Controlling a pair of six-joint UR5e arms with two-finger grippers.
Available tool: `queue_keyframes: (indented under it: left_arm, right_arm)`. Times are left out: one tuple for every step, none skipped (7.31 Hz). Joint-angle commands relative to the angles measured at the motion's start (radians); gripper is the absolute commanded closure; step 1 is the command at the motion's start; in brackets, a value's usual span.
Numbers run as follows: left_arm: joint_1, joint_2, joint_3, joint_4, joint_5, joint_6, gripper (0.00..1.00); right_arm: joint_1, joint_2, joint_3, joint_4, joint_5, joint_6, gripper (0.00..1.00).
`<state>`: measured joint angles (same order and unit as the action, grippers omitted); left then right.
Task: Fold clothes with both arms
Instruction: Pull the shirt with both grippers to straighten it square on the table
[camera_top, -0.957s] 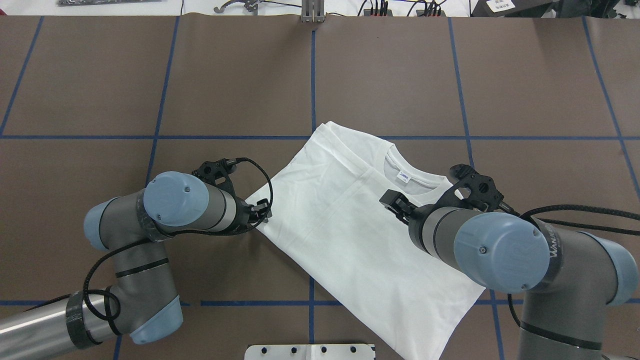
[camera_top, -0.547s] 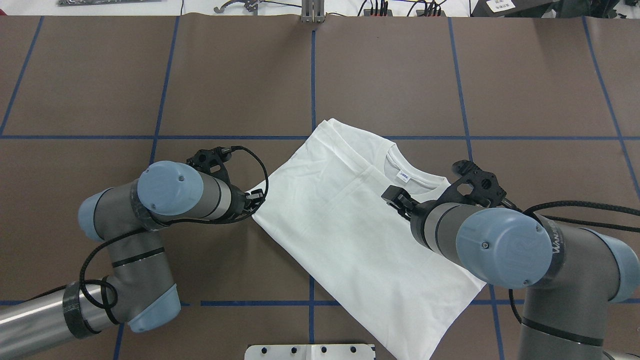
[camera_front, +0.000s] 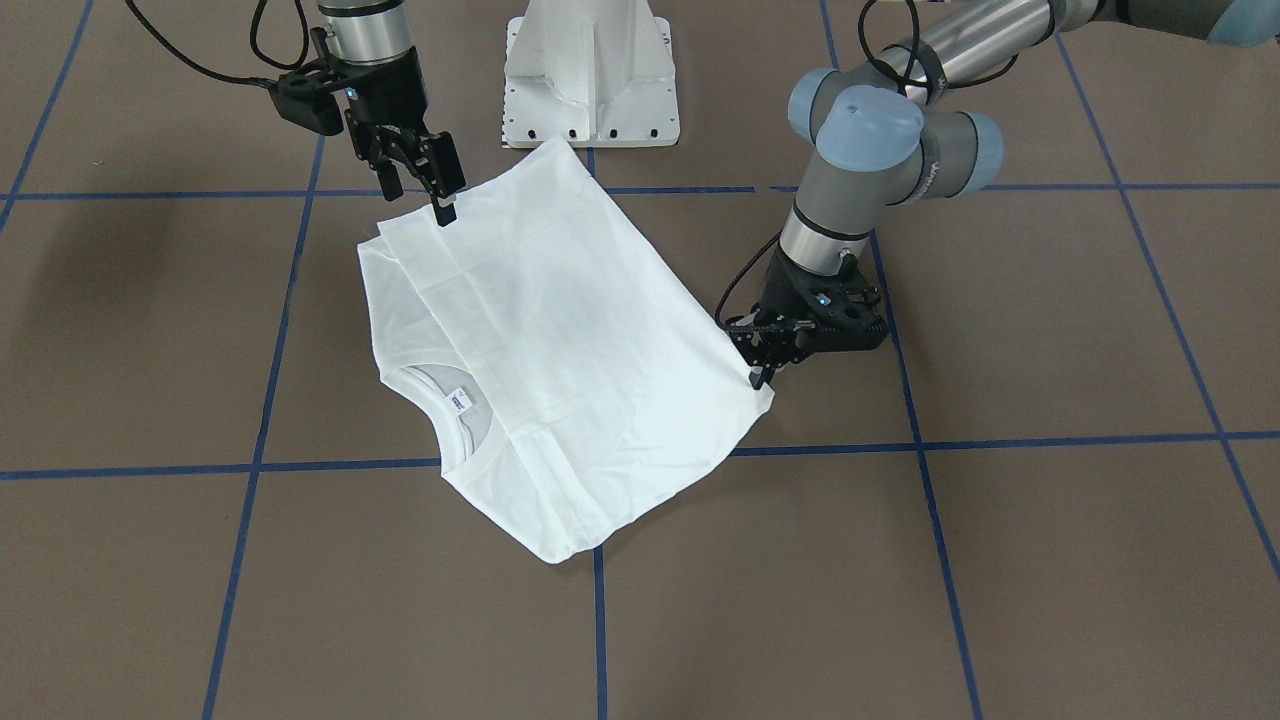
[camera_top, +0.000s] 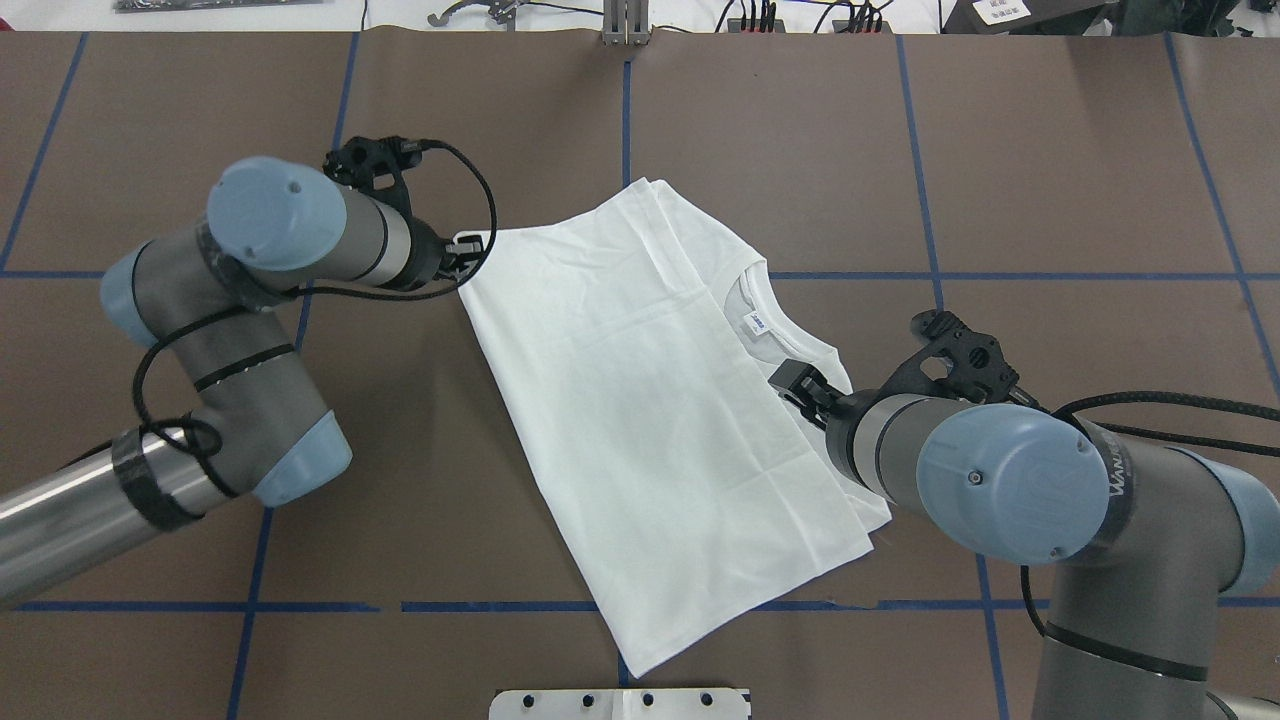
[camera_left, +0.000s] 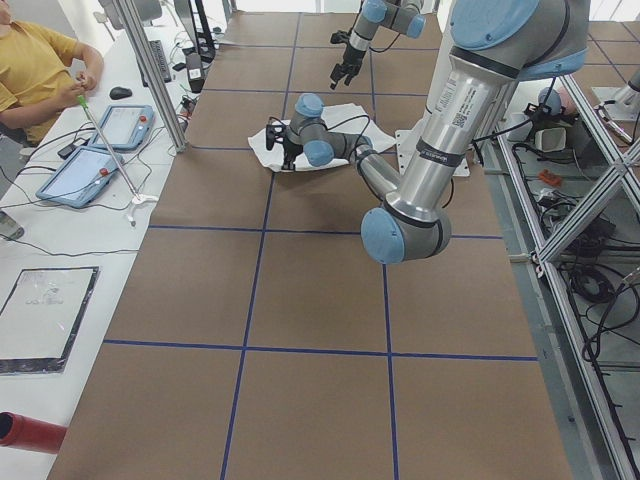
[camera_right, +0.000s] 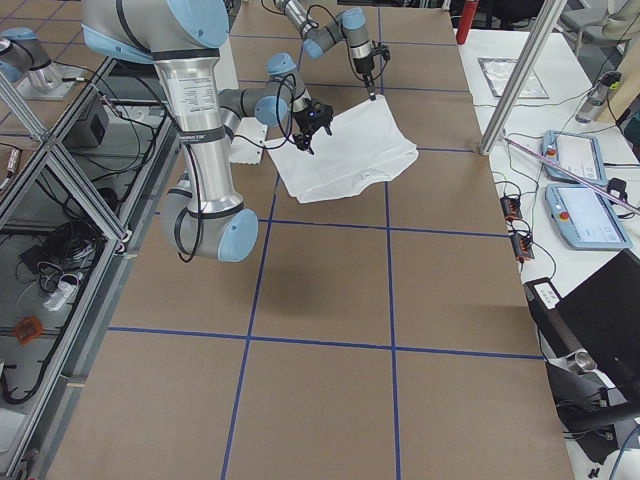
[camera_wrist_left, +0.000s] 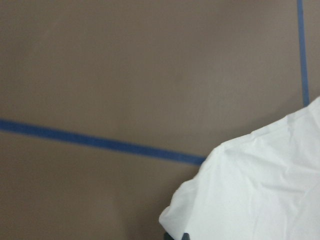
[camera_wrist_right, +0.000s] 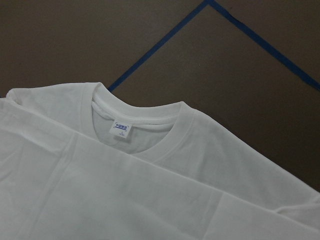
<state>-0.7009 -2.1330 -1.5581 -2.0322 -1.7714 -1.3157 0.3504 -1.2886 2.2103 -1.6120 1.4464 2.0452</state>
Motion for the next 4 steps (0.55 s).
queue_keyframes:
  left_arm:
    - [-0.087, -0.170, 0.337, -0.201, 0.012, 0.027, 1.00]
    - [-0.101, -0.239, 0.484, -0.302, 0.051, 0.027, 1.00]
    - [-0.109, -0.254, 0.512, -0.312, 0.064, 0.027, 0.47]
    - [-0.109, -0.254, 0.512, -0.316, 0.064, 0.026, 0.26]
  right_arm:
    - [0.009, 0.002, -0.012, 0.003, -0.012, 0.000, 0.00]
    - [0.006, 0.024, -0.030, 0.004, -0.014, 0.001, 0.00]
    - [0.006, 0.070, -0.072, 0.003, -0.018, 0.012, 0.00]
    - [-0.020, 0.099, -0.099, 0.003, -0.055, 0.015, 0.00]
